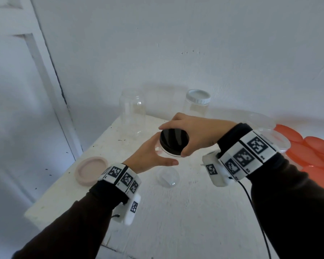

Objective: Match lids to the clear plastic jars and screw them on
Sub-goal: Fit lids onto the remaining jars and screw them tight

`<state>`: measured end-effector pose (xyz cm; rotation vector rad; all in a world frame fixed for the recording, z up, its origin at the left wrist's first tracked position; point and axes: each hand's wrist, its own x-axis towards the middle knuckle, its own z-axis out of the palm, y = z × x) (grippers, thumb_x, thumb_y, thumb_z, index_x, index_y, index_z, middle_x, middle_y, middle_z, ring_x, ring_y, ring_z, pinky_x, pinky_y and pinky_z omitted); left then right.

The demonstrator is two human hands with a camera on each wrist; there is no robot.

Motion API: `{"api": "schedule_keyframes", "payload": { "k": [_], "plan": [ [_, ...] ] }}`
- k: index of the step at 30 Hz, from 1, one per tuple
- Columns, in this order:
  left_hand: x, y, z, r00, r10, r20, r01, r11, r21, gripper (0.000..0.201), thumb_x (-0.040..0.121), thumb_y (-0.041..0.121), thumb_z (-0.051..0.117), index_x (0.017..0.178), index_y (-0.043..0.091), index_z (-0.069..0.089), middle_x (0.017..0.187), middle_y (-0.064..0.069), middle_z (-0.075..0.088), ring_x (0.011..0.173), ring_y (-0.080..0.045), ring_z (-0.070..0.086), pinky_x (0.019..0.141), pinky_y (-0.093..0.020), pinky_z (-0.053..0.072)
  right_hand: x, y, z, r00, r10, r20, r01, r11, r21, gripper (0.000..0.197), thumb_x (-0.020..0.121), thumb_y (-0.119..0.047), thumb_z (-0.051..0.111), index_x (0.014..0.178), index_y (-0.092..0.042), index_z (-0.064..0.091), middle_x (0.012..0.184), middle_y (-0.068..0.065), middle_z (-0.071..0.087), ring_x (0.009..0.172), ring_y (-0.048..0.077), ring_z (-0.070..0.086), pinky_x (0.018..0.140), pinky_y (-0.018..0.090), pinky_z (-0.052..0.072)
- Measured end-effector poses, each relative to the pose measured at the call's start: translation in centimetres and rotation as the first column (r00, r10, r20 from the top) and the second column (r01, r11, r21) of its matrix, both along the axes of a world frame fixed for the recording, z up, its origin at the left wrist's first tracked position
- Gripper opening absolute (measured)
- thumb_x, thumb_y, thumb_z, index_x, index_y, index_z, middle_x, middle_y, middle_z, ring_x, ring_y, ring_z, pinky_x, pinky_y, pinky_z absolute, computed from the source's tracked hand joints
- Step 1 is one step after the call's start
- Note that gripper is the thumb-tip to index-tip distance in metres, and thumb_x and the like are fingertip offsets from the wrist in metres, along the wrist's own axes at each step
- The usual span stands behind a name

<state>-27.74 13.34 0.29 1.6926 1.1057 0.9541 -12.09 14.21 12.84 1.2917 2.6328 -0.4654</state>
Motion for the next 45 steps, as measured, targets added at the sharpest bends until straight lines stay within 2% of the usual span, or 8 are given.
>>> {"api": "schedule_keyframes", "payload": {
  "k": [13, 22, 26, 30, 33, 36, 40, 45],
  "plan": [
    [-0.4, 0.3, 0.3, 0.999, -0.040, -0.010, 0.040, 0.999, -0.003, 0.063, 0.065, 0.015, 0.082, 0.110, 0.042, 0.048, 0.110, 0.020, 0.061, 0.105, 0.012, 0.053, 0.085, -0.003, 0.038, -0.4, 0.4, -0.1, 0.998, 0.059, 0.033, -0.059, 0.998, -0.015, 0.075, 0.072, -0.018, 0.073, 0.136, -0.037, 0.038, 0.126, -0.009, 0.033, 0.112, 0.017, 0.042, 0.093, 0.033, 0.046],
    [0.0, 0.0, -0.2, 0.999, -0.003, 0.040, 0.003, 1.000, 0.009, 0.065, 0.061, 0.017, 0.086, 0.113, 0.036, 0.052, 0.109, 0.016, 0.064, 0.104, 0.006, 0.056, 0.087, -0.011, 0.042, -1.0, 0.1, -0.4, 0.999, -0.022, 0.040, 0.015, 0.985, 0.172, 0.071, 0.065, -0.050, 0.074, 0.128, -0.033, 0.048, 0.104, -0.006, 0.045, 0.100, 0.014, 0.047, 0.083, 0.029, 0.047],
    [0.1, -0.3, -0.4, 0.997, 0.018, 0.079, -0.018, 1.000, -0.007, 0.076, 0.050, 0.035, 0.083, 0.119, 0.033, 0.052, 0.113, 0.013, 0.064, 0.109, -0.001, 0.057, 0.095, -0.024, 0.044, -1.4, -0.3, -1.5, 0.993, -0.114, -0.016, 0.113, 0.943, 0.314, 0.064, 0.064, -0.066, 0.067, 0.101, -0.013, 0.060, 0.085, -0.001, 0.055, 0.082, 0.018, 0.057, 0.068, 0.029, 0.050],
    [0.0, -0.3, -0.3, 0.998, 0.023, 0.063, -0.023, 1.000, -0.009, 0.073, 0.057, 0.021, 0.087, 0.120, 0.032, 0.052, 0.113, 0.014, 0.064, 0.109, 0.002, 0.056, 0.093, -0.023, 0.042, -2.1, -0.7, -1.5, 0.987, -0.160, 0.028, 0.137, 0.910, 0.392, 0.065, 0.067, -0.072, 0.060, 0.086, -0.010, 0.058, 0.073, 0.000, 0.054, 0.068, 0.018, 0.056, 0.054, 0.026, 0.042],
    [-0.3, -0.1, -0.1, 0.999, -0.009, 0.034, 0.009, 1.000, -0.016, 0.068, 0.062, 0.014, 0.085, 0.117, 0.035, 0.051, 0.114, 0.015, 0.063, 0.109, 0.004, 0.055, 0.093, -0.019, 0.041, -1.5, -0.4, -0.5, 0.976, -0.110, 0.187, 0.063, 0.969, 0.240, 0.072, 0.071, -0.071, 0.057, 0.122, -0.020, 0.050, 0.109, 0.000, 0.054, 0.095, 0.019, 0.056, 0.077, 0.029, 0.048],
    [-0.4, 0.0, 0.0, 1.000, -0.023, 0.005, 0.023, 1.000, -0.006, 0.066, 0.063, 0.014, 0.084, 0.110, 0.043, 0.048, 0.111, 0.020, 0.061, 0.107, 0.011, 0.052, 0.091, -0.010, 0.040, -1.1, -0.2, 0.4, 0.987, 0.017, 0.160, -0.011, 0.999, -0.042, 0.078, 0.072, -0.039, 0.074, 0.137, -0.041, 0.031, 0.126, -0.006, 0.035, 0.113, 0.018, 0.044, 0.095, 0.037, 0.045],
    [-0.2, -0.1, -0.1, 1.000, -0.021, 0.017, 0.021, 1.000, 0.000, 0.066, 0.059, 0.022, 0.087, 0.111, 0.041, 0.050, 0.109, 0.018, 0.063, 0.106, 0.009, 0.054, 0.091, -0.013, 0.041, -1.1, 0.0, -0.3, 0.997, -0.020, 0.069, 0.014, 0.996, 0.084, 0.070, 0.065, -0.043, 0.078, 0.125, -0.042, 0.043, 0.106, -0.007, 0.043, 0.100, 0.016, 0.047, 0.084, 0.031, 0.048],
    [-0.1, -0.2, -0.5, 0.997, -0.015, 0.081, 0.017, 1.000, -0.021, 0.080, 0.049, 0.037, 0.084, 0.122, 0.030, 0.052, 0.117, 0.010, 0.063, 0.114, -0.004, 0.055, 0.099, -0.032, 0.043, -1.7, -0.8, -1.8, 0.989, -0.140, -0.046, 0.147, 0.935, 0.321, 0.063, 0.067, -0.066, 0.065, 0.108, -0.018, 0.058, 0.078, -0.006, 0.051, 0.072, 0.014, 0.054, 0.057, 0.024, 0.042]
  ]
}}
